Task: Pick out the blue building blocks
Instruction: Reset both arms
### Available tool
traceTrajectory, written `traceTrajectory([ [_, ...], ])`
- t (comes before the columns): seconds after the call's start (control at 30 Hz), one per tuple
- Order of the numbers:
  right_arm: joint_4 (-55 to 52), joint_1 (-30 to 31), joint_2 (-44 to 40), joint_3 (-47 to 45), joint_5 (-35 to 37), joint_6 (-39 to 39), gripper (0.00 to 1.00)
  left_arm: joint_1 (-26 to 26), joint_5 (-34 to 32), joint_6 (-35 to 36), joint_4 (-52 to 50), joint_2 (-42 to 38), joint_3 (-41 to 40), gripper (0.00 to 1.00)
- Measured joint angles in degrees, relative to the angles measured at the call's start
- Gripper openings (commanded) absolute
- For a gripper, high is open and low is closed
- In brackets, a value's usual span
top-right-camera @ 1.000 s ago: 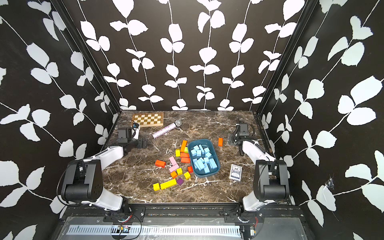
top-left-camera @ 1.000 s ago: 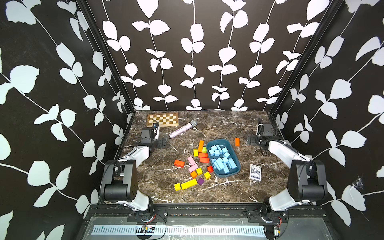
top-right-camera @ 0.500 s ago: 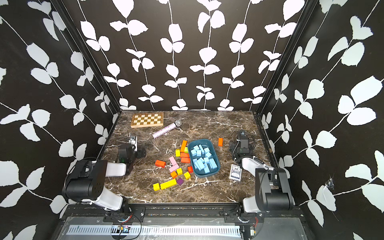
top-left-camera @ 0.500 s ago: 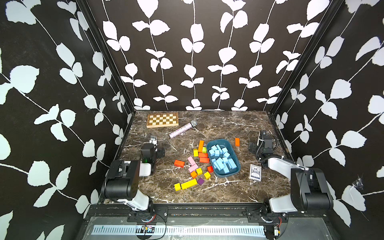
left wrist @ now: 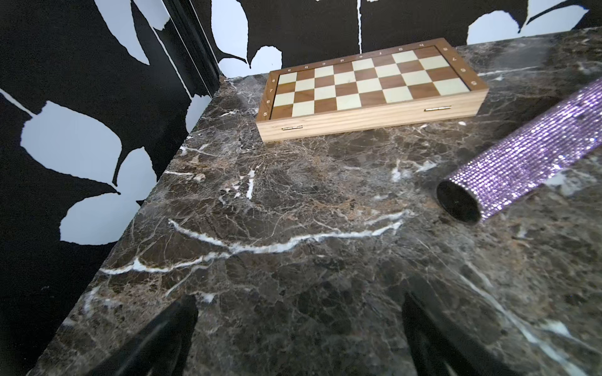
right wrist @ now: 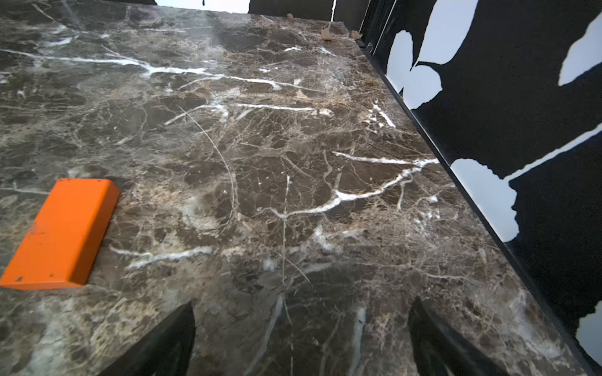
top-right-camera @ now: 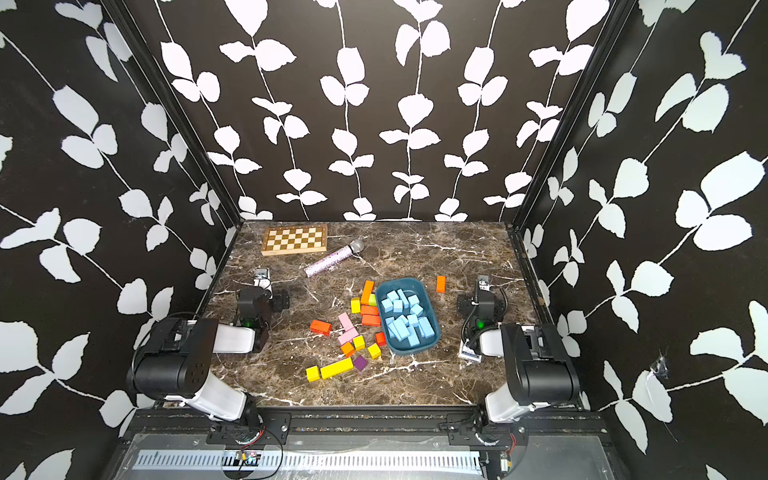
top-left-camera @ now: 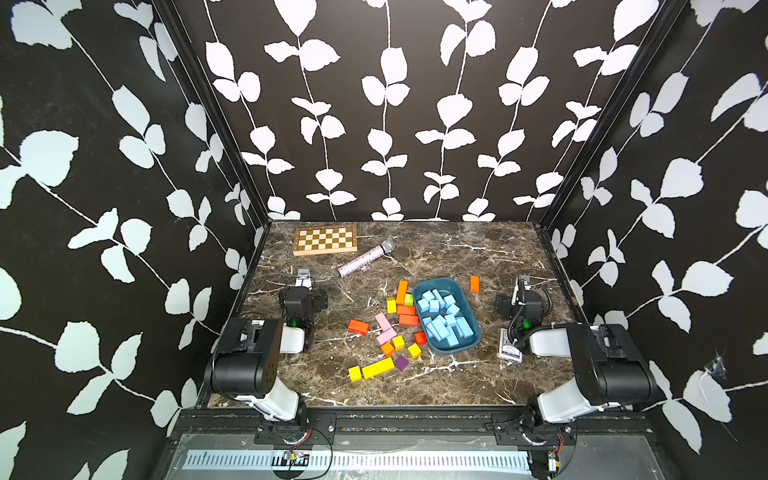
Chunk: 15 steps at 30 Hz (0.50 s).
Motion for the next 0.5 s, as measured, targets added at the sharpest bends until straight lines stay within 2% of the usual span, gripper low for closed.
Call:
traceTrajectory([
  [0.5,3.37,0.15,-0.13,0.15,0.68,-0.24,0.99,-0.02,-0.07,0.0,0.0,0.0,0.0,0.99],
])
